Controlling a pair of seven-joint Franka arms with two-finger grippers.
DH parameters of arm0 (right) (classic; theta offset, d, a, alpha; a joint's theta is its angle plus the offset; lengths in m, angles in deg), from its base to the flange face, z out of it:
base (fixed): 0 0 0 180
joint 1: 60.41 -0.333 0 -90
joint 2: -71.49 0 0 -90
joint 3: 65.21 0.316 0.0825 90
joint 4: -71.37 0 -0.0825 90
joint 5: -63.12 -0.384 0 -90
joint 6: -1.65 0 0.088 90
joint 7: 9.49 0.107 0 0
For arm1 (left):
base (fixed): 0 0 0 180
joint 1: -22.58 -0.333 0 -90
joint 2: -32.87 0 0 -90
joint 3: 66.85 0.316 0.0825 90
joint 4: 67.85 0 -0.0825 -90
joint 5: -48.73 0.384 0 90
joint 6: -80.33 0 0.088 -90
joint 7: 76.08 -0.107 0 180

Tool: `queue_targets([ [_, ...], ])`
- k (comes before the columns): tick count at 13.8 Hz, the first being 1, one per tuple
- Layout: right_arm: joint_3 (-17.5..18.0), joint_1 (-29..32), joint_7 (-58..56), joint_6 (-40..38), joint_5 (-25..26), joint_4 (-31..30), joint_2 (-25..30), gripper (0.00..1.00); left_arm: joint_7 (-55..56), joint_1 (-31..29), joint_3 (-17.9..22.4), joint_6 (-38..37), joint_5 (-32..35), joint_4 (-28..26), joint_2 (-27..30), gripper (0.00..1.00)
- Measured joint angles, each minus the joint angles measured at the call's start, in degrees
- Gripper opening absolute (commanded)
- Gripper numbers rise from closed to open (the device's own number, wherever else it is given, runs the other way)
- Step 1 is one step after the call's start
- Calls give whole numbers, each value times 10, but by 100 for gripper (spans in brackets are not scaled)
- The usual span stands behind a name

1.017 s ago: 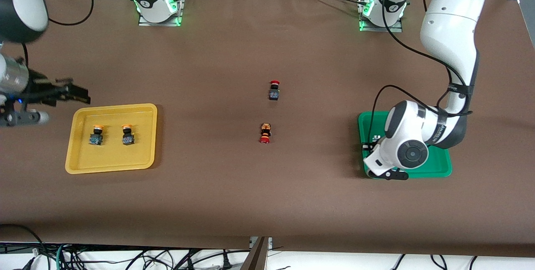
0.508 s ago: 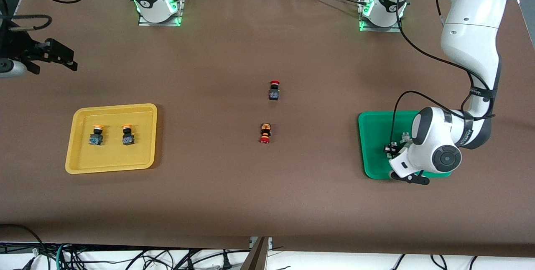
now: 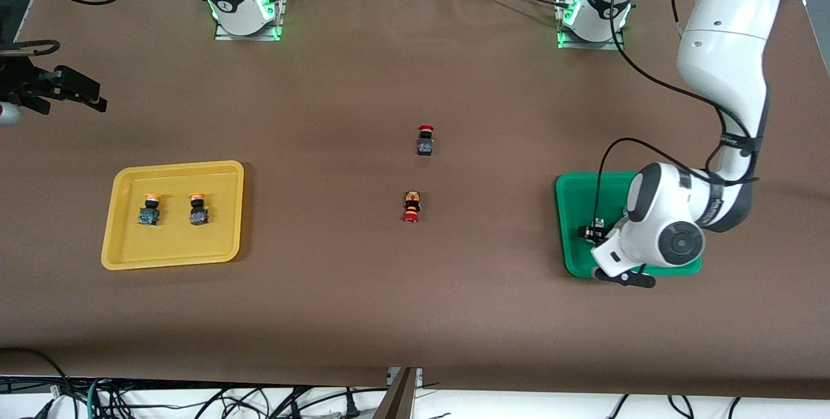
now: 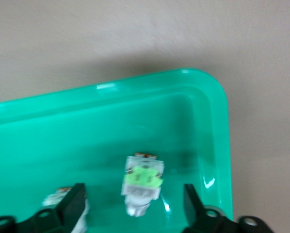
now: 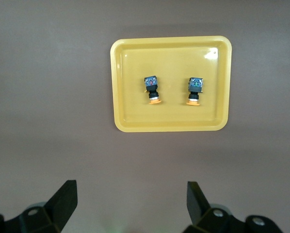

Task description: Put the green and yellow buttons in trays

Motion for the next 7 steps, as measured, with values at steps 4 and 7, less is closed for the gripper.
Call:
queue_targets([
  [4,2,-8,0,-2,13,1,0,100,-29,-12,-1,-86,-33,28,81,100],
  [7,3,-16,0,-2,15,1,0,100,-30,-11,-3,-171,-50,32,182,100],
])
